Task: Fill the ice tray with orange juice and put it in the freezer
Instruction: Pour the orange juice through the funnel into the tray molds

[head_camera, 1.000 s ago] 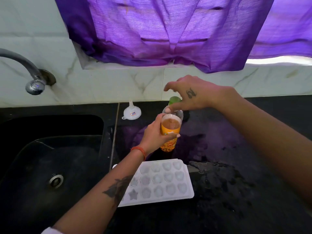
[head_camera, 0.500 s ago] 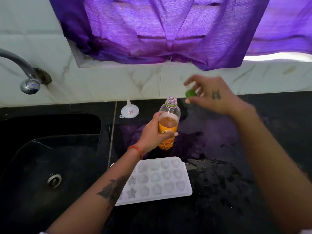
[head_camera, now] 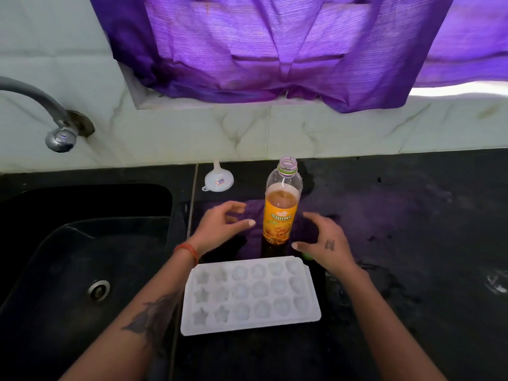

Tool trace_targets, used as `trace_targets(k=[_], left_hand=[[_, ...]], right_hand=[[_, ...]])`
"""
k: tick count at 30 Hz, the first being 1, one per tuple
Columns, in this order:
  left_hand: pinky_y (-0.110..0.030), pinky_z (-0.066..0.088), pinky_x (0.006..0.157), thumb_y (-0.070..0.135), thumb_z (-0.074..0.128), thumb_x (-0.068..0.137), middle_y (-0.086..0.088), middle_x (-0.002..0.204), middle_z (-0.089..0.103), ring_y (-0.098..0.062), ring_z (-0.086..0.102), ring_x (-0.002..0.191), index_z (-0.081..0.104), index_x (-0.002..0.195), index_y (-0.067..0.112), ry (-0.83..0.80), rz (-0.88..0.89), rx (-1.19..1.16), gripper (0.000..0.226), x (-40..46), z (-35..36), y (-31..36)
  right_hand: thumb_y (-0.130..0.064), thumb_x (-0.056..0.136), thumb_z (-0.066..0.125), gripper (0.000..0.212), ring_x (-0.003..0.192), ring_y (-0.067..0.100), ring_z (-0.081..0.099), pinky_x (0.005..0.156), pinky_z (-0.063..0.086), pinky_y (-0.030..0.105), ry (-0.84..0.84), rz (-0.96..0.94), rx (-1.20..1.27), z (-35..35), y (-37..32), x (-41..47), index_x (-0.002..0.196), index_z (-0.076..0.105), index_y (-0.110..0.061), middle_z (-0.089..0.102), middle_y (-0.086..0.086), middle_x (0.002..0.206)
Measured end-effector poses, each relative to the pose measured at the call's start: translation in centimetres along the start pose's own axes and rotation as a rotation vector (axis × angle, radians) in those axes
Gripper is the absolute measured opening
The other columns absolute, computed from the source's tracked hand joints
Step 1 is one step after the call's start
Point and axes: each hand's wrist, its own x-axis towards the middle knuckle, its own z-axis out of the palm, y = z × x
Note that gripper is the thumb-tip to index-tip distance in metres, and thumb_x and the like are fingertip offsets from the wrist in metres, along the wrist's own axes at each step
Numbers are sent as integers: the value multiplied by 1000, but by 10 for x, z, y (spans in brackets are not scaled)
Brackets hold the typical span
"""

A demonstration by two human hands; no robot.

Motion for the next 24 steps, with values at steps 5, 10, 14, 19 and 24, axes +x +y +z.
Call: trace_targets(k=[5,10,14,19,24], left_hand=[[-35,41,96,24,72,81,-8,131,55,-27,54,116,57,126,14,294,113,488,48,45,-36,-5],[-49,36,107,11,67,80,-14,155,21,-36,24,140,36,143,17,187,199,897,71,97,-48,8],[-50,29,109,13,63,82,-9,159,9,-35,7,146,20,149,19,-9,172,1348,80,129,-51,12],[-37,41,94,8,51,90,-13,132,48,-31,43,123,51,128,8,-100,128,1640,39,147,-48,17],[-38,46,89,5,56,87,-18,120,58,-35,57,112,59,117,2,-52,65,1477,30,146,-63,22]], right_hand=[[-21,62,88,109,127,15,44,102,42,35,114,-54,542,5,-44,1,148,22,-26,42,2,141],[-35,51,89,118,115,4,52,95,45,24,173,-67,632,23,-62,11,146,18,-33,48,-13,130],[-25,60,89,98,97,-13,51,80,42,7,227,-45,597,31,-65,14,133,25,-42,47,-30,110],[-26,62,88,73,88,-13,53,73,42,4,290,-33,528,37,-63,19,108,35,-45,52,-27,99],[-23,62,88,75,84,-6,55,71,42,5,301,-45,502,37,-59,21,111,33,-38,53,-23,95]])
